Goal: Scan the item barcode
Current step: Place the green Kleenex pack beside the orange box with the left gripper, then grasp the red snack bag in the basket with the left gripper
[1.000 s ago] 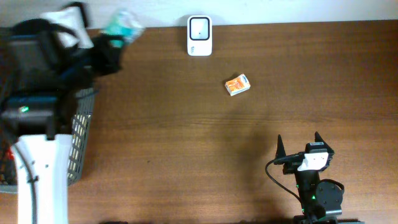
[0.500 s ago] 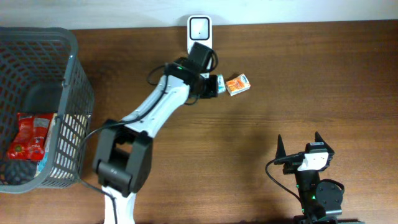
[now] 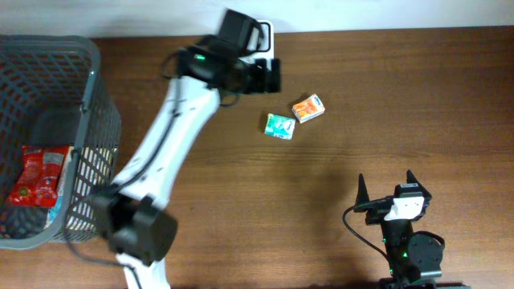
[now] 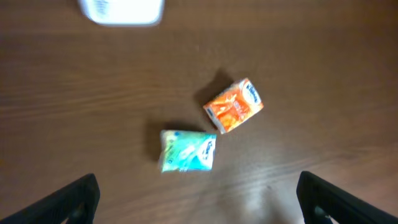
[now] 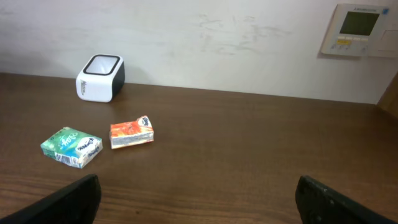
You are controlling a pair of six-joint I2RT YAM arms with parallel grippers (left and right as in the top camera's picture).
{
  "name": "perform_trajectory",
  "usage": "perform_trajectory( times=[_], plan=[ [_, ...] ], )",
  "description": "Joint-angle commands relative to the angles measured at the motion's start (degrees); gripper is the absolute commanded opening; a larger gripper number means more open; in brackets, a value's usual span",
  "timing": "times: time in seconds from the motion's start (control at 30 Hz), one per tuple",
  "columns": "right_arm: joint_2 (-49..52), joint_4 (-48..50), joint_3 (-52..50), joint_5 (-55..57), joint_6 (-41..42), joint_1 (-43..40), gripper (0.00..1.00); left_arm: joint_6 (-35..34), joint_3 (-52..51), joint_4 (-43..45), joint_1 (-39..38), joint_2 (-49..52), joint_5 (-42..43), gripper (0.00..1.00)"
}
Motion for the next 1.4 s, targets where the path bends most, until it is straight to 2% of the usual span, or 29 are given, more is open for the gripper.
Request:
perform_trajectory(
  times=[0.0, 0.17, 0.3, 0.33, 0.43, 0.5, 0.57, 0.73, 0.77, 0.83, 1.07, 1.27, 1.37],
  plan=[
    [-0.37, -0.26, -0.42, 0.35, -0.17, 0.31, 0.98, 0.74, 2.58, -4.87, 5.68, -11.19, -0.37, 0.99],
    [-0.37, -0.26, -0.42, 0.35, -0.17, 0.31, 0.98, 0.72, 2.58, -13.46, 20.22, -21.24, -7.76, 0.99],
    [-0.37, -0.26, -0.42, 0.35, -0.17, 0.31, 0.98, 0.66, 2.4, -19.28, 33.9, -22.23, -9.46, 0.99],
    [-0.37, -0.26, -0.42, 0.35, -0.17, 0.31, 0.98, -0.61, 1.9, -20.74, 40.37, -22.18, -9.46, 0.99],
    [-0.37, -0.26, -0.42, 0.35, -0.17, 0.31, 0.98, -5.22, 0.46, -20.74, 50.42, -21.99, -9.44, 0.99],
    [-0.37, -0.26, -0.42, 0.35, -0.17, 0.31, 0.98, -5.33, -1.42, -20.65, 54.93, -21.84, -10.88, 0.99],
    [-0.37, -0.26, -0.42, 0.35, -0.17, 0.31, 0.98, -5.35, -7.04, -17.03, 56.19, -21.84, -16.7, 0.99],
    [-0.37, -0.26, -0.42, 0.35, -0.17, 0.31, 0.98, -5.29, -22.01, -4.15, 56.19, -21.09, -20.0, 0.99],
    [-0.37, -0.26, -0.42, 0.35, -0.17, 0.31, 0.98, -3.56, -25.68, 0.44, 56.19, -20.87, -20.0, 0.99],
    [-0.37, -0.26, -0.42, 0.35, -0.17, 0.31, 0.98, 5.46, -30.75, 6.58, 56.19, -18.43, -20.0, 0.96],
    [-0.37, -0.26, -0.42, 0.35, -0.17, 0.31, 0.98, 15.91, -32.5, 6.36, 56.24, -6.29, -23.71, 0.98],
    [-0.37, -0.26, -0.42, 0.35, -0.17, 0.31, 0.98, 16.63, -32.5, 5.7, 56.39, -0.31, -30.27, 0.96],
    [-0.37, -0.26, -0.42, 0.35, -0.17, 0.31, 0.98, 17.27, -32.5, 5.7, 56.61, 1.86, -30.25, 0.88]
  ],
)
